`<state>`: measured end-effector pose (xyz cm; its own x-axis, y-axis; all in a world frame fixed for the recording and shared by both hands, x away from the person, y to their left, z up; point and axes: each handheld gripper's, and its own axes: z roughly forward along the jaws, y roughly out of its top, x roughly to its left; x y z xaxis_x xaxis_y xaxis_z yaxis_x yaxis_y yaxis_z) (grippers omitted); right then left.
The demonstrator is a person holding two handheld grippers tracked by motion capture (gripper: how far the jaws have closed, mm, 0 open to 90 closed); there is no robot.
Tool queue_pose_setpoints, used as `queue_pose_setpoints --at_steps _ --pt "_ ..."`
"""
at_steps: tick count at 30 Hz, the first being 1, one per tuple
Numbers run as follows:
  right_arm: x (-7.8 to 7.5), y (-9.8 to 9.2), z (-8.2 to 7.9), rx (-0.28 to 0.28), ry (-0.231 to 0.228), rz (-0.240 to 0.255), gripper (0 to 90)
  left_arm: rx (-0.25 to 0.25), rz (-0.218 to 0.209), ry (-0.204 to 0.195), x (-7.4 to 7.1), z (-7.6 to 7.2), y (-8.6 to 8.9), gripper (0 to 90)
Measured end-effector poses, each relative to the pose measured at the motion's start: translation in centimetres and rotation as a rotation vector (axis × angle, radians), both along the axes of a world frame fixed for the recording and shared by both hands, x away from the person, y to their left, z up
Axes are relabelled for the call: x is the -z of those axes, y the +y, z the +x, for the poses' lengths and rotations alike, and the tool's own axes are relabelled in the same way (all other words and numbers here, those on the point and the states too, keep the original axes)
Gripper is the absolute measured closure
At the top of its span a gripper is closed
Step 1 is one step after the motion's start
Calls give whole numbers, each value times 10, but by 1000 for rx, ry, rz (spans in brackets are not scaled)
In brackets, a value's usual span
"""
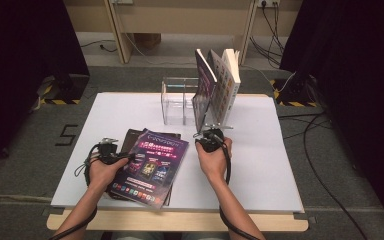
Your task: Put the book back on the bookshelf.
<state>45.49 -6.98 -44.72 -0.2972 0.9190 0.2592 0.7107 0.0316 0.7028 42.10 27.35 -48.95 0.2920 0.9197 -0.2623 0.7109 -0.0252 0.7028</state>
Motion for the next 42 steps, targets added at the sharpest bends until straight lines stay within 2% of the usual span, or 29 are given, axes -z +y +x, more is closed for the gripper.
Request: queue_pose_setpoints --at_steps 7,16,19,23,26,27,30,38,42 --pt "5 4 0 -19 18 -11 743 -6 -9 15 -1 1 0 627" --pt "5 5 0 -20 26 -9 741 -6 25 3 -3 -3 -2 693" --pt "5 6 0 -22 31 -9 740 -4 42 -3 -3 -7 -5 703" --pt "7 7 1 -25 40 -9 736 31 10 21 -3 -16 -11 716" --pt "8 10 2 -32 50 -11 724 39 53 -5 -4 -22 -19 717" --pt "8 11 3 -34 56 -9 720 42 48 -2 -4 -23 -20 717" --pt "10 12 7 -41 67 -14 707 60 20 19 -3 -26 -23 718" --pt "18 16 25 -44 129 -19 663 58 9 25 -3 -34 -27 719" --pt "23 16 31 -51 143 -14 648 57 14 24 -4 -37 -29 720"
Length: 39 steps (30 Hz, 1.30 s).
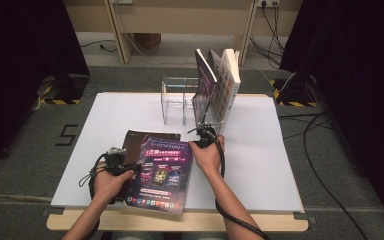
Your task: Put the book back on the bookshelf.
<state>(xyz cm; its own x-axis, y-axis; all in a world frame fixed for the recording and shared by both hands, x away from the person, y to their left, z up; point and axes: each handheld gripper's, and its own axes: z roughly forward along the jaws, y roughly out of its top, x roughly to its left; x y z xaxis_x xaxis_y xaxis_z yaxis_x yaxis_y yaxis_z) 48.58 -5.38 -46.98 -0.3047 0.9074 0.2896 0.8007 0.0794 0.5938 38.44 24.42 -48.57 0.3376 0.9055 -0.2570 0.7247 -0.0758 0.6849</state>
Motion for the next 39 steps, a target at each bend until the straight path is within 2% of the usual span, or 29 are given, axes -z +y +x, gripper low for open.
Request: queue_pose_setpoints --at_steps 7,26,32,33,39 --pt "5 4 6 -9 23 8 621 -5 -9 3 0 0 1 720" --pt "10 8 11 -7 6 26 561 0 0 0 0 0 0 719" --pt "12 5 8 14 4 60 576 -2 16 -5 0 -1 -2 720" --pt "12 2 8 23 12 83 589 -3 18 -5 0 -1 -2 720" --pt "13 -2 5 38 51 134 598 -6 18 -3 -1 -1 -2 721"
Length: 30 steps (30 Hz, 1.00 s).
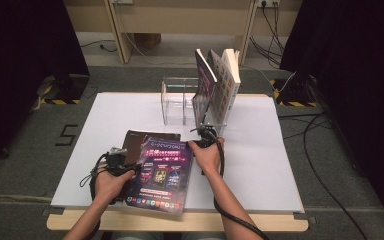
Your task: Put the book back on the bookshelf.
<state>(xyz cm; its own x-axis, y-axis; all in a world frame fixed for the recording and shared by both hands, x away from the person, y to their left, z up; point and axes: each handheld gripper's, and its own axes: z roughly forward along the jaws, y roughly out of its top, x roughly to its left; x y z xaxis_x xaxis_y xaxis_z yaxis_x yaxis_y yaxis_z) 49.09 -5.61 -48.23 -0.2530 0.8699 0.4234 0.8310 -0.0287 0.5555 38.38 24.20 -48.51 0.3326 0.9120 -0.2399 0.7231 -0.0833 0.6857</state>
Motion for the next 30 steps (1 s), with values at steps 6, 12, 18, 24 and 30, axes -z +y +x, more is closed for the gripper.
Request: queue_pose_setpoints --at_steps 6,12,18,24,30 --pt "-1 -1 -3 0 23 2 620 3 13 2 -1 0 0 721" --pt "-1 -4 -6 -19 41 12 634 4 16 3 -1 0 -1 721" --pt "-2 -2 0 -25 30 -3 618 -6 10 0 -1 -1 -1 721" --pt "0 1 -1 6 5 0 603 -13 23 -7 -1 -2 -3 721" --pt "1 -1 -1 43 33 50 644 -10 34 -8 -1 -2 -4 721"
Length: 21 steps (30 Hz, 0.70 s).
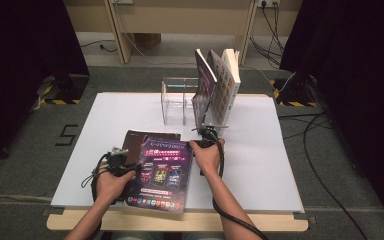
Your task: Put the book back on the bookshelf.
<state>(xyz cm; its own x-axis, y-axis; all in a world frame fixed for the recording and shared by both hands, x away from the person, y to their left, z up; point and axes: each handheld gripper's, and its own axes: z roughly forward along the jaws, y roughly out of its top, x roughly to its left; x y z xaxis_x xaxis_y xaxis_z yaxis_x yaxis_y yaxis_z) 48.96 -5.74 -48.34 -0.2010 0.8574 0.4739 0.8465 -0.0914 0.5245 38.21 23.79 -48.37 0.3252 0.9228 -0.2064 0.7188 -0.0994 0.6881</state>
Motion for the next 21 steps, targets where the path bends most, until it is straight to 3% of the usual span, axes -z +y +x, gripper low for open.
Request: queue_pose_setpoints --at_steps 7,9,12,15,21 --pt "0 -2 -1 15 28 26 658 -1 3 -1 0 0 -1 721" --pt "-2 -1 0 -7 30 3 654 -2 1 -3 0 0 0 721" --pt "-3 1 5 -34 -27 -45 632 -5 2 -5 0 -1 -1 721" --pt "-3 5 8 -47 -54 -75 586 -3 13 -7 0 -1 -1 721" --pt "0 5 13 -54 -60 -57 570 -2 -1 -5 0 -1 0 721"
